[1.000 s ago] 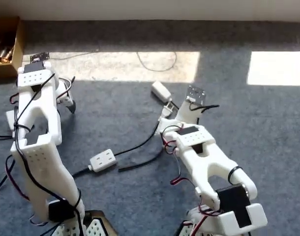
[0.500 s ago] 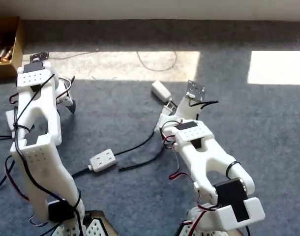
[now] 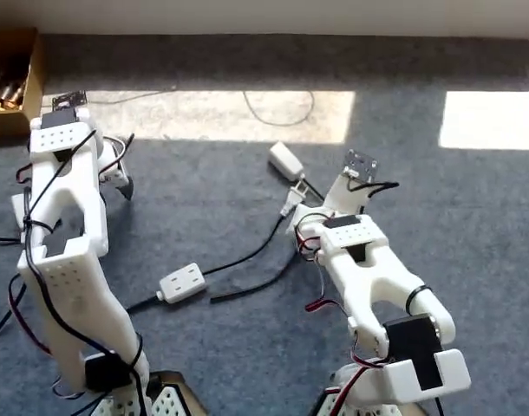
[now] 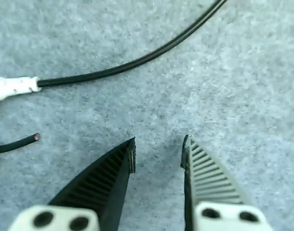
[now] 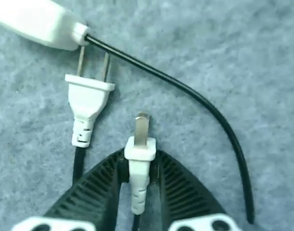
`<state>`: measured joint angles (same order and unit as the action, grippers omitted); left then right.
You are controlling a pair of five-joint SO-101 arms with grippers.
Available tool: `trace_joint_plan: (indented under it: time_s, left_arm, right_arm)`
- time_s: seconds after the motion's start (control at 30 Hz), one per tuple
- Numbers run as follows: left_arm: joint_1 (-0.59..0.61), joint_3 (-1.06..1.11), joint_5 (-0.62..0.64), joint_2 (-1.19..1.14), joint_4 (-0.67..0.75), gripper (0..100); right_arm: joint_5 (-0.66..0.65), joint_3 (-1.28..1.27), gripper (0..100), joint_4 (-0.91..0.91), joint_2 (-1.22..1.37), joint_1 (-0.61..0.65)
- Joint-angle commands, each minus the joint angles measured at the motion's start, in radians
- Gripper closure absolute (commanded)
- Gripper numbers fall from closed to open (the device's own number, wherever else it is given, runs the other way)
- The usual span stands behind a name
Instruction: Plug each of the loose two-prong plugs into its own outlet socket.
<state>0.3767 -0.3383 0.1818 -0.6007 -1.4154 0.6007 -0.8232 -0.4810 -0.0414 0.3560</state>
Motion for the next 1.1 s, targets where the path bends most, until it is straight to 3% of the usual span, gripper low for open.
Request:
trace_joint_plan:
  time_s: [0.0, 0.3, 0.53, 0.9, 1.07]
  left_arm:
    - [0.004, -0.010, 0.003, 0.008, 0.012, 82]
    - [0.004, -0.010, 0.005, 0.008, 0.012, 82]
    - [0.004, -0.010, 0.005, 0.008, 0.012, 82]
    - [0.004, -0.008, 0.008, 0.008, 0.025, 82]
    - [0.004, -0.008, 0.008, 0.008, 0.025, 82]
  right_arm:
    - [0.006, -0.001, 98.4, -0.039, 0.001, 0.025]
    - [0.006, 0.002, 97.6, -0.124, 0.001, 0.084]
    - [-0.048, 0.001, 81.1, -0.151, -0.001, 0.084]
    - [-0.035, 0.004, 81.3, -0.179, 0.004, 0.097]
    - [-0.035, 0.007, 96.2, -0.176, 0.005, 0.097]
